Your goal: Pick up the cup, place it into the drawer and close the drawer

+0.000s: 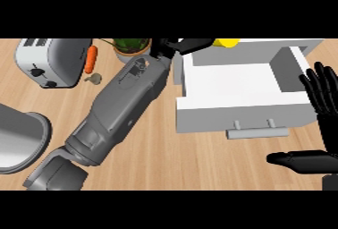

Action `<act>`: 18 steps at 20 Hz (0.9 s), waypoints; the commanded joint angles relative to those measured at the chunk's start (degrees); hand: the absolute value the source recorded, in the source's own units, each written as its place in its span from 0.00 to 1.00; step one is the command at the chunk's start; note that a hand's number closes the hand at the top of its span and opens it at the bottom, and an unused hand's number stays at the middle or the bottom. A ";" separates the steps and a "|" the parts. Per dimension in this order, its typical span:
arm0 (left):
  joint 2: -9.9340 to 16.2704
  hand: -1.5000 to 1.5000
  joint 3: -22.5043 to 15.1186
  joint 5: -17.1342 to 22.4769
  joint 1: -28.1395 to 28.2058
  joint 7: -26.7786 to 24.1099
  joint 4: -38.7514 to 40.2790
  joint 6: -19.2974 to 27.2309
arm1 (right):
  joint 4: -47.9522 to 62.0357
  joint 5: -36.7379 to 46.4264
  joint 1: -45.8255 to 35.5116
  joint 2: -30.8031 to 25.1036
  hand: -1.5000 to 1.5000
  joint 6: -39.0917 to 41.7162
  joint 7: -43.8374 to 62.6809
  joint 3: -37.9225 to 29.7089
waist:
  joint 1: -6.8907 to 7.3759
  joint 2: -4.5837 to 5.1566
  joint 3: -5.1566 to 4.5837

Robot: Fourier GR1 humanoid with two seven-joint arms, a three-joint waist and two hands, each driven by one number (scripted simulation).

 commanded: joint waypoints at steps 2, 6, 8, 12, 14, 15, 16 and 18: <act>0.00 1.00 -8.48 6.91 -0.65 1.30 0.90 4.52 | 1.55 -0.55 -1.01 0.08 0.00 0.55 -0.93 0.01 | -0.68 -0.03 0.03; 0.00 1.00 -14.07 5.93 -0.06 4.51 2.24 7.08 | -0.22 -2.84 2.78 -1.11 0.00 2.59 -1.79 -2.10 | -0.77 -0.15 0.05; 0.00 1.00 -15.28 5.35 -2.12 3.75 5.28 5.99 | 2.21 -0.48 -0.91 -0.51 0.00 0.71 -1.09 -0.78 | -0.78 0.21 0.04; 0.00 0.00 -21.88 7.77 1.24 6.00 2.17 8.04 | -1.89 -0.28 1.70 0.10 0.00 0.89 0.25 0.50 | -1.49 0.01 0.03; 0.00 0.00 -20.79 6.83 -0.79 3.09 8.41 5.00 | -0.10 0.71 -0.38 0.28 0.00 0.72 -0.37 1.51 | -1.75 0.57 0.03; 0.00 0.00 -21.94 6.66 -4.08 8.34 7.96 6.42 | -2.07 -2.83 0.22 -0.16 0.00 1.53 0.96 -0.43 | -1.91 0.28 0.04; 0.00 0.00 -25.76 6.46 1.85 4.37 5.63 8.91 | 0.47 0.65 -1.24 0.55 0.00 0.38 -0.53 1.46 | -2.17 0.53 0.05; 0.00 0.00 -27.93 7.50 0.07 7.84 3.84 12.44 | -0.14 -0.51 -0.15 -0.20 0.00 1.73 -1.64 0.68 | -2.84 0.46 0.07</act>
